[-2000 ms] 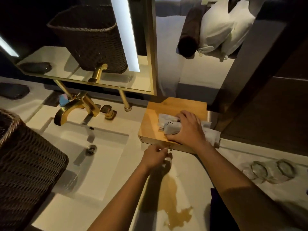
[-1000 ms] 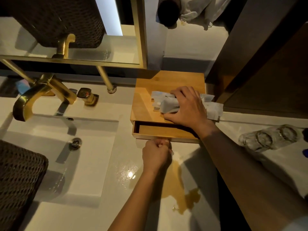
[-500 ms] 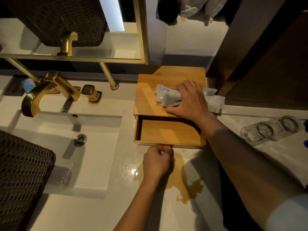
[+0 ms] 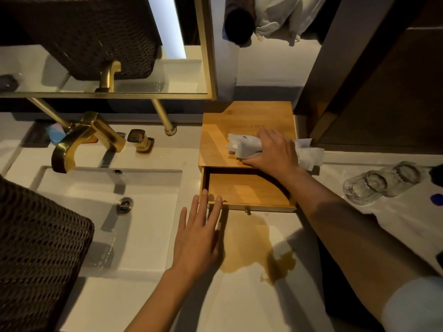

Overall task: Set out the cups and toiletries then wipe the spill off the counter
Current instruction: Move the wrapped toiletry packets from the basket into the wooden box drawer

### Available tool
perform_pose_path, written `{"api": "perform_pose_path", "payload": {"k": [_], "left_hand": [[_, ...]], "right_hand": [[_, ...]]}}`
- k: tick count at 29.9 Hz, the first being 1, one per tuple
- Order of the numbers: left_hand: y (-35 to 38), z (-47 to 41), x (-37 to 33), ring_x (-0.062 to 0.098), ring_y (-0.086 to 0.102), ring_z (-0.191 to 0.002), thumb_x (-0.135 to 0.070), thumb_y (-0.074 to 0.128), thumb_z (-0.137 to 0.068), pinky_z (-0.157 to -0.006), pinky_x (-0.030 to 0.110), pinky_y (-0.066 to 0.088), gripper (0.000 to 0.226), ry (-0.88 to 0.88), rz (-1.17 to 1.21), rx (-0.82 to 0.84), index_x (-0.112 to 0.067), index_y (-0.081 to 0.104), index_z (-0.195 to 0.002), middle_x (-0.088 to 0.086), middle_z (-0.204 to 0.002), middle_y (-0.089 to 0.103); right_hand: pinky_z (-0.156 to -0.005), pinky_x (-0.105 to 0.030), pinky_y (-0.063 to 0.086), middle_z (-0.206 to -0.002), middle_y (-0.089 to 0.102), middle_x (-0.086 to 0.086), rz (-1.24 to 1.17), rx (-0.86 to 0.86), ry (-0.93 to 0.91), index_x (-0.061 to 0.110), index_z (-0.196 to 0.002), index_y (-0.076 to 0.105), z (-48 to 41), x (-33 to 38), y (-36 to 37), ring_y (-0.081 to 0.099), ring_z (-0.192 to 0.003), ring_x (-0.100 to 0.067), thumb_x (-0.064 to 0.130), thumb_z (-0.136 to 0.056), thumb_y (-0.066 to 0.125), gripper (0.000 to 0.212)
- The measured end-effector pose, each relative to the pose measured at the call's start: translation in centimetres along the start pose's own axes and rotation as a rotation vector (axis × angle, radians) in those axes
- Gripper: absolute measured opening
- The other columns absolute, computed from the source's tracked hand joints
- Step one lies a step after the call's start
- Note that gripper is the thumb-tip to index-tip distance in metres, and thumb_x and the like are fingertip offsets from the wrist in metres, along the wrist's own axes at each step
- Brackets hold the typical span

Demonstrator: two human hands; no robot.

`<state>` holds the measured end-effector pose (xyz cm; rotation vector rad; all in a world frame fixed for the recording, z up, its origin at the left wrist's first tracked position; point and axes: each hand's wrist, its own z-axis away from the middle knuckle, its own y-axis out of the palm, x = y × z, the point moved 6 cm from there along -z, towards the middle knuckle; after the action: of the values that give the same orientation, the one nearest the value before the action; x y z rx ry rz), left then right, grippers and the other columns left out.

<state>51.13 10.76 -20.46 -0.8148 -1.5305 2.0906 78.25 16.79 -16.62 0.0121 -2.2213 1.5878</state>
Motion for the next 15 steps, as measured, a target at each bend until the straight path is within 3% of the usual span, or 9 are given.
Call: {"api": "perform_pose_path", "payload": {"k": [8,12,15], "left_hand": [[-0.1,0.4,-0.3,0.023,-0.034,-0.152,-0.034,0.041,-0.101,-0.129,0.046,-0.004,0.084,0.004,0.084,-0.044,-0.036,-0.021,-0.159,0.001,-0.164,-0.036],[0.1,0.5,-0.2,0.020,-0.036,-0.150,-0.039,0.038,-0.103,-0.129,0.043,-0.007,0.082,0.007,0.103,-0.048,-0.039,-0.022,-0.158,-0.004,-0.160,-0.041],[0.2,0.5,-0.1,0.022,-0.034,-0.151,-0.040,0.040,-0.102,-0.127,0.041,-0.009,0.084,0.019,0.095,-0.038,-0.039,-0.023,-0.158,-0.003,-0.159,-0.043]], "right_hand": [[-0.067,-0.040,0.054,-0.095,0.070,-0.011,-0.033,0.193,-0.113,0.012,-0.099,0.062,5.2,5.9,1.1,0.066,-0.083,-0.030,0.059,-0.067,0.085,0.061],[-0.076,-0.042,0.056,-0.099,0.068,-0.004,0.036,0.370,0.026,0.019,-0.104,0.062,6.2,6.7,3.2,0.065,-0.091,-0.025,0.055,-0.078,0.079,0.048],[-0.081,-0.045,0.056,-0.104,0.066,-0.005,-0.075,0.517,0.064,0.018,-0.105,0.063,6.0,6.1,4.1,0.063,-0.096,-0.025,0.052,-0.079,0.079,0.046]]}}
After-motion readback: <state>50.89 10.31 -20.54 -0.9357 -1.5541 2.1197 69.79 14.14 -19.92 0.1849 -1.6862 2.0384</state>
